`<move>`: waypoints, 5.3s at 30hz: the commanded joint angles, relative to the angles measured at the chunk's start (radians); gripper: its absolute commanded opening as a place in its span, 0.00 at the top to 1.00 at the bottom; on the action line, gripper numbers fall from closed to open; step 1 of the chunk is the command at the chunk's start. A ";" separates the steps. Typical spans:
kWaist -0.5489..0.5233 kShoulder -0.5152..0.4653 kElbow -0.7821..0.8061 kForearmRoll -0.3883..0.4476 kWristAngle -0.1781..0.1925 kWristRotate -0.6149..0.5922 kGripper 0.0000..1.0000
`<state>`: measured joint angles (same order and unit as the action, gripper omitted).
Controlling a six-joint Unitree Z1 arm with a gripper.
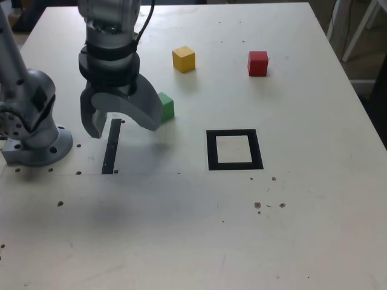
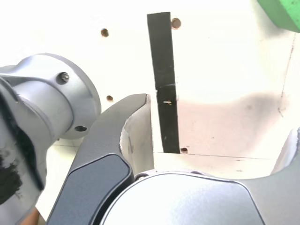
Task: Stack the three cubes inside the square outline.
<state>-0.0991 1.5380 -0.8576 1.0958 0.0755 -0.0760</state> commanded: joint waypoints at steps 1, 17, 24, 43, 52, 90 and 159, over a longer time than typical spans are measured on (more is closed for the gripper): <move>0.024 -0.033 -0.031 0.038 0.013 0.018 0.00; 0.208 0.048 -0.301 0.167 0.053 0.227 0.00; 0.293 0.167 -0.461 0.181 0.052 0.321 0.00; 0.441 0.408 -0.790 0.224 0.058 0.464 0.00; 0.524 0.536 -0.933 0.234 0.063 0.541 0.00; 0.575 0.973 -1.512 0.444 0.044 0.649 0.12; 0.193 0.489 -0.820 0.216 0.004 0.287 0.69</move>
<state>0.1040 2.0411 -1.6915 1.3255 0.0805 0.2203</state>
